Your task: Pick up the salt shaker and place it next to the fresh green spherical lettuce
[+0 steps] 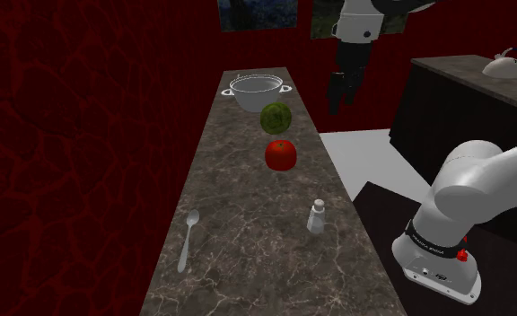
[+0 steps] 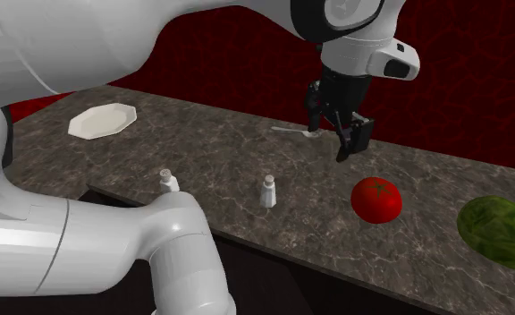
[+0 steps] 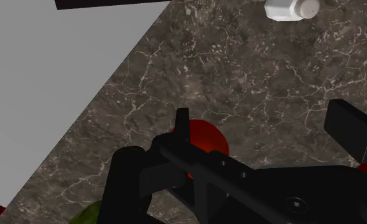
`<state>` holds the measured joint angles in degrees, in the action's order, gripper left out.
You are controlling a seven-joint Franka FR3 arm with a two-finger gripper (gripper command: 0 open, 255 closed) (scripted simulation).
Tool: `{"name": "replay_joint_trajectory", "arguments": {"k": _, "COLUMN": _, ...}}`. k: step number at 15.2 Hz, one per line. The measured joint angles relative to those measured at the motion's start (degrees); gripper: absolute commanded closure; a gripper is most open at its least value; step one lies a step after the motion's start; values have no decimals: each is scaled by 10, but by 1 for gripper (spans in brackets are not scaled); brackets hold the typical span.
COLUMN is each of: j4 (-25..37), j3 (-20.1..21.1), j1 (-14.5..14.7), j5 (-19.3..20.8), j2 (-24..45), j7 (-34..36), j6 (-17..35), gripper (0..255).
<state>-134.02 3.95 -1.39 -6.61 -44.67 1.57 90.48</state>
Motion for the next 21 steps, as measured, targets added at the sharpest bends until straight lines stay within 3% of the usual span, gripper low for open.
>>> {"name": "replay_joint_trajectory", "arguments": {"k": 4, "j4": -36, "j3": 25, "j1": 7, "j5": -8, "j2": -12, "j7": 20, "j6": 25, "gripper": 0}}
{"name": "replay_joint_trajectory", "arguments": {"k": 12, "j4": -139, "j3": 129, "j1": 40, "j5": -48, "j2": -16, "j7": 103, "j6": 121, "gripper": 0}}
{"name": "replay_joint_trajectory", "arguments": {"k": 21, "j4": -204, "j3": 256, "j1": 70, "j5": -91, "j2": 49, "j7": 200, "j6": 243, "gripper": 0}}
